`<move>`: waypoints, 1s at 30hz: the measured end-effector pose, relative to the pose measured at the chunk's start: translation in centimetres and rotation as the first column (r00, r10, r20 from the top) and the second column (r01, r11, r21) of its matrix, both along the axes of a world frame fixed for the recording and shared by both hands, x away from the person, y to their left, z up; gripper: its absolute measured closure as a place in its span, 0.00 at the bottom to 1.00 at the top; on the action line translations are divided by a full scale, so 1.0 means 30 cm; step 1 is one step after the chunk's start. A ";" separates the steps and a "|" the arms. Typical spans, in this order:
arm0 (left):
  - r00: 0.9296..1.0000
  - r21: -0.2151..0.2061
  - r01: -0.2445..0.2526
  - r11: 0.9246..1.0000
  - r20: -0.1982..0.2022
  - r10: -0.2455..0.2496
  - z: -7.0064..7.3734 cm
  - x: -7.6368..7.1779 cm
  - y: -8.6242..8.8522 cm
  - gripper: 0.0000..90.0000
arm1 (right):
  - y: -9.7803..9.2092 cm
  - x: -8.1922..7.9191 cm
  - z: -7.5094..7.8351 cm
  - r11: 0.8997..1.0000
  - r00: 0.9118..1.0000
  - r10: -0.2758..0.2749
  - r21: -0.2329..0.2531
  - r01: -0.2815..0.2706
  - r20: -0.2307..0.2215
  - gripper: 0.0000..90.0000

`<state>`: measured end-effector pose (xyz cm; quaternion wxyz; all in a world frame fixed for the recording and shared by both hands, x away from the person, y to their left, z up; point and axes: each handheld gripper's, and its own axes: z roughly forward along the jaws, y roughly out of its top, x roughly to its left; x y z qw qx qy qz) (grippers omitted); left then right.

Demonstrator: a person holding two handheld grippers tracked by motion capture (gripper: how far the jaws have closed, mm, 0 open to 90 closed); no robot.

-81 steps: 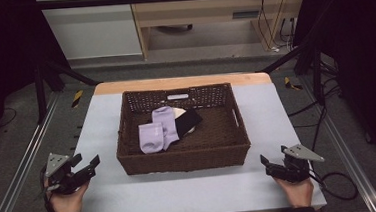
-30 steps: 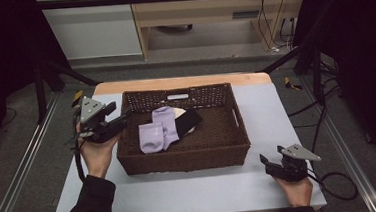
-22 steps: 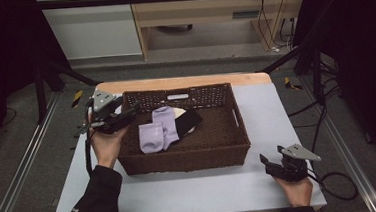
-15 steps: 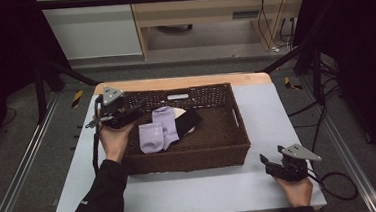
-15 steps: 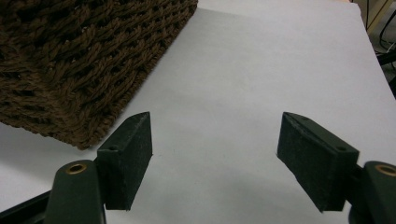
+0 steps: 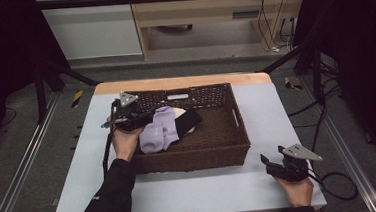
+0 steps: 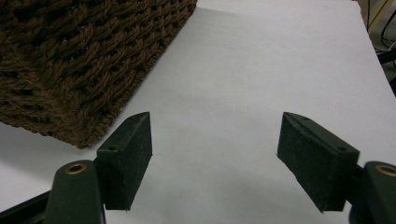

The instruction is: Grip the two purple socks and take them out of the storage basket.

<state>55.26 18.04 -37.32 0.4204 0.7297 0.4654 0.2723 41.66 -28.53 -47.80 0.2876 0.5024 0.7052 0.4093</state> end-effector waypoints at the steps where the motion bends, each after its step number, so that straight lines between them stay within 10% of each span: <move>1: 1.000 0.008 -0.003 1.000 -0.013 0.003 -0.015 0.004 -0.003 0.42 | -0.001 0.001 -0.001 1.000 1.000 0.001 -0.004 -0.001 0.002 0.29; 16: 0.991 0.124 0.040 0.991 -0.130 -0.023 -0.071 0.021 -0.042 0.41 | 0.003 0.003 -0.005 1.000 1.000 0.008 -0.006 -0.008 -0.009 0.29; 30: 0.964 0.146 0.065 0.987 -0.266 -0.024 -0.112 0.054 -0.060 0.36 | 0.003 0.004 -0.006 1.000 1.000 0.010 -0.005 -0.010 -0.009 0.29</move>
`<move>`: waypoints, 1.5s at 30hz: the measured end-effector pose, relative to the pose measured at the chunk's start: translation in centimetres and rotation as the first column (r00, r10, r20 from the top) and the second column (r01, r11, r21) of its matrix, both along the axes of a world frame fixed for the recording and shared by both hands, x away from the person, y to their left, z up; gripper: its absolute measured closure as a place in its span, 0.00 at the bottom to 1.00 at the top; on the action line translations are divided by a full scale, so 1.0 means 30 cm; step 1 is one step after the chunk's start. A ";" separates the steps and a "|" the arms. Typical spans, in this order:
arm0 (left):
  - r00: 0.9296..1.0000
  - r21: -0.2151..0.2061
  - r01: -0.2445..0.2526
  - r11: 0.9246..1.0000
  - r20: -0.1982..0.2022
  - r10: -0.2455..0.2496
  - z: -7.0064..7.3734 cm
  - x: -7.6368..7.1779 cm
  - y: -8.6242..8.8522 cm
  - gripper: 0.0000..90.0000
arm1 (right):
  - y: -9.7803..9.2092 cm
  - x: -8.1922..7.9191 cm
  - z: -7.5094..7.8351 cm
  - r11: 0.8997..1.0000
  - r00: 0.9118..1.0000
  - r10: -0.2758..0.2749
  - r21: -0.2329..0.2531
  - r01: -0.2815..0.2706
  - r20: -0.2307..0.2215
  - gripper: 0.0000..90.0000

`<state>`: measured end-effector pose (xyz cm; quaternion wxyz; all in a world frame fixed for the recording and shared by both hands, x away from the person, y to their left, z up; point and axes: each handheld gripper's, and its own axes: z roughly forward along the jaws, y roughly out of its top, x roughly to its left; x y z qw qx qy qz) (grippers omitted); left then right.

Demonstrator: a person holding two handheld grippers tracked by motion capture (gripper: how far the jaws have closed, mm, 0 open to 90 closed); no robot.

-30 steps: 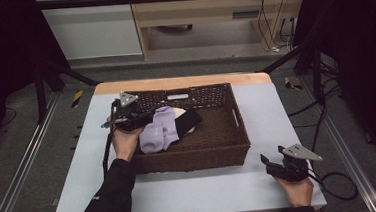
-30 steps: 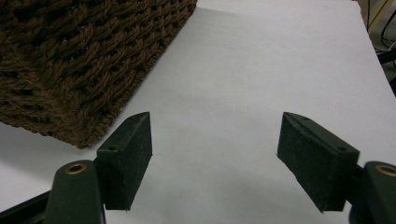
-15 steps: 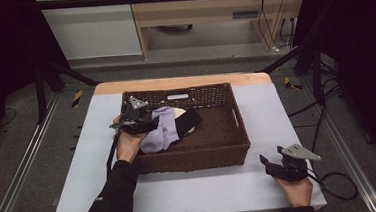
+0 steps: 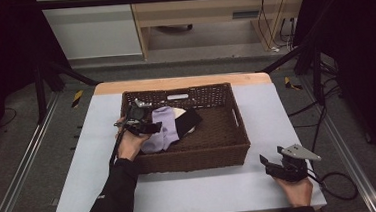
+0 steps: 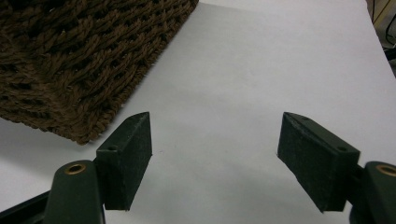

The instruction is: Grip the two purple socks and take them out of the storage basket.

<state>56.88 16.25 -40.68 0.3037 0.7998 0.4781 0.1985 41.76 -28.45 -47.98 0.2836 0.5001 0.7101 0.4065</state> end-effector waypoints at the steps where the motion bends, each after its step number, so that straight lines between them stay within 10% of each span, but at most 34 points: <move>1: 1.000 -0.001 0.002 1.000 -0.010 -0.002 -0.003 0.002 0.000 0.36 | 0.000 0.000 0.000 1.000 1.000 0.000 0.000 0.000 -0.001 0.29; 16: 0.993 0.040 -0.017 0.999 -0.116 0.021 -0.030 0.025 -0.001 0.41 | 0.000 -0.001 0.000 1.000 1.000 0.001 0.006 -0.001 -0.003 0.29; 26: 0.983 0.060 -0.012 0.998 -0.184 0.023 -0.033 0.027 -0.003 0.82 | -0.001 -0.002 0.000 1.000 1.000 0.001 0.004 -0.001 -0.001 0.29; 33: 0.988 0.052 -0.008 0.999 -0.152 0.016 -0.018 0.016 -0.003 0.98 | -0.003 -0.004 0.001 1.000 1.000 -0.001 0.006 0.001 0.001 0.29; 39: 0.991 0.074 -0.015 0.997 -0.133 0.025 -0.016 0.013 -0.006 0.97 | -0.003 -0.004 0.001 1.000 1.000 -0.002 0.009 0.002 -0.002 0.29; 45: 0.995 0.069 -0.046 0.997 -0.081 0.051 -0.020 0.020 -0.003 0.43 | -0.003 -0.003 0.000 1.000 1.000 -0.001 0.006 0.001 0.000 0.29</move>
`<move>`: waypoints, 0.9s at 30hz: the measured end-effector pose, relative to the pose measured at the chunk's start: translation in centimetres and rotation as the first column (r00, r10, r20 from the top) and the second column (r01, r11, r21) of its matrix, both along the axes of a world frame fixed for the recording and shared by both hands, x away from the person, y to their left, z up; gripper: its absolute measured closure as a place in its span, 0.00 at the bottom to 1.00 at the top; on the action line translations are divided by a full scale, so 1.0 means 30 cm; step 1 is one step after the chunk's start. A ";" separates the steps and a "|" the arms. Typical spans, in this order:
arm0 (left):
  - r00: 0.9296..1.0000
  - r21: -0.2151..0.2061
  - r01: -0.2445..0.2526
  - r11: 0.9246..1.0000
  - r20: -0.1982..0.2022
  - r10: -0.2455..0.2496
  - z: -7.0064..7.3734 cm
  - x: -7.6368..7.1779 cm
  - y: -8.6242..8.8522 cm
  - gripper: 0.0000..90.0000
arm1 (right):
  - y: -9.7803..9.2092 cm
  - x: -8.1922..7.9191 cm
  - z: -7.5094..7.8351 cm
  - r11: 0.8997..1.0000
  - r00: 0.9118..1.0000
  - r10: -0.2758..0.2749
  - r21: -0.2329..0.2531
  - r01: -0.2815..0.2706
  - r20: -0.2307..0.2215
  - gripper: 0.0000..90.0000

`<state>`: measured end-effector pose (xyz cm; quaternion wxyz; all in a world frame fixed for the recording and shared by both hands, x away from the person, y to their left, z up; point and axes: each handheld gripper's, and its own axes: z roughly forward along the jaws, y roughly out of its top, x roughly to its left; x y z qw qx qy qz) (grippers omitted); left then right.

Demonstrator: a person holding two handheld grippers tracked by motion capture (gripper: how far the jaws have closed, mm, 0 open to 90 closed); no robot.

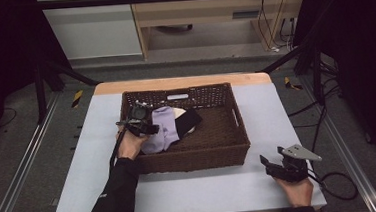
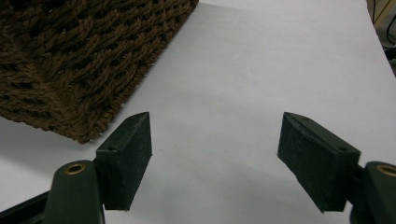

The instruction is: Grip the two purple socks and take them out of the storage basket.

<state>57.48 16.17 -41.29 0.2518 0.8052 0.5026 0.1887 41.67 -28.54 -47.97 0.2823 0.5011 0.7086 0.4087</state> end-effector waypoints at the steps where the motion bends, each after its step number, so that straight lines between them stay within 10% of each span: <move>1: 1.000 0.002 -0.001 1.000 -0.005 0.001 -0.003 0.003 0.001 0.40 | 0.000 0.000 0.000 1.000 1.000 0.000 0.002 0.000 0.000 0.29; 7: 0.999 0.013 -0.005 1.000 -0.053 0.006 -0.019 0.015 0.001 0.45 | 0.001 0.001 0.000 1.000 1.000 0.003 -0.001 -0.003 -0.002 0.29; 16: 0.990 0.038 -0.023 0.999 -0.141 0.028 -0.021 0.014 -0.004 0.93 | 0.000 -0.002 0.001 1.000 1.000 0.003 -0.001 -0.003 0.002 0.29; 27: 1.000 -0.043 0.016 0.999 -0.005 -0.016 0.025 -0.022 0.008 0.95 | -0.004 -0.003 0.003 1.000 1.000 -0.001 0.000 0.001 0.005 0.29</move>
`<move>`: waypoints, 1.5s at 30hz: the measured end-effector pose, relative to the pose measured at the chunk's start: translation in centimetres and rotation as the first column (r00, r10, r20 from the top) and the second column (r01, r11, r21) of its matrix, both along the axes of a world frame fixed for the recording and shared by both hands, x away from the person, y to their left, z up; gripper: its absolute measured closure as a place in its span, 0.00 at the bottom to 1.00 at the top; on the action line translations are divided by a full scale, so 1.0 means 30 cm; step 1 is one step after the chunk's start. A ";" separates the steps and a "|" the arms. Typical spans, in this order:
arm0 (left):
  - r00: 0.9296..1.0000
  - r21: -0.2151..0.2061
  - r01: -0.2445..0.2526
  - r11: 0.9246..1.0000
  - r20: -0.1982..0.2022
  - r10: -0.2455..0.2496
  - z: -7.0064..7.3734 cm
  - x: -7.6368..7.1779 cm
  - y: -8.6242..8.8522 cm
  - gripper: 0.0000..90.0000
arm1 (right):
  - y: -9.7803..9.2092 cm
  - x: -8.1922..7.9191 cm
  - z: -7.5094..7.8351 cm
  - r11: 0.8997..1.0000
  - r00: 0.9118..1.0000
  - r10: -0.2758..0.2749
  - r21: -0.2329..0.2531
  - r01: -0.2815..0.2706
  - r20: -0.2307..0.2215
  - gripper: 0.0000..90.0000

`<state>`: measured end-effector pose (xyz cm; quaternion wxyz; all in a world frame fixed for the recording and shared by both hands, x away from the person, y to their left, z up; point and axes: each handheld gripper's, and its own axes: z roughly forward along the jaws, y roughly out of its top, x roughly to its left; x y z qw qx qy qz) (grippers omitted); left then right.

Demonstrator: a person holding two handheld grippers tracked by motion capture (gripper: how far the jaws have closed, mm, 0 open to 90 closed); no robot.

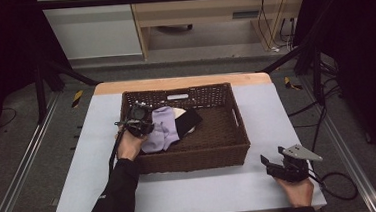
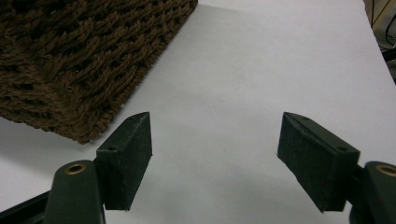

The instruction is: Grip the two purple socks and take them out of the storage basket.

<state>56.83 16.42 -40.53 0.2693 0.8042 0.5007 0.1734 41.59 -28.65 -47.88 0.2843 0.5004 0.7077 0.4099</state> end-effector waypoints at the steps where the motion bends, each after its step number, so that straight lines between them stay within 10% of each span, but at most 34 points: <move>1: 1.000 -0.031 -0.002 1.000 0.031 0.003 0.012 -0.006 0.008 0.95 | 0.000 -0.001 0.000 1.000 1.000 -0.001 0.001 0.001 -0.001 0.29; 6: 0.995 -0.109 0.005 0.994 0.102 0.006 0.040 -0.021 0.028 0.95 | 0.000 0.001 -0.002 1.000 1.000 0.001 -0.002 -0.001 -0.004 0.30; 21: 0.949 -0.282 0.020 0.959 0.308 0.071 0.188 -0.094 0.075 0.96 | 0.001 0.002 -0.003 1.000 1.000 0.001 0.004 -0.001 -0.009 0.30; 45: 0.876 -0.352 0.090 0.932 0.473 0.094 0.353 -0.309 0.255 0.95 | 0.000 0.000 -0.004 1.000 1.000 -0.003 -0.004 0.003 -0.009 0.30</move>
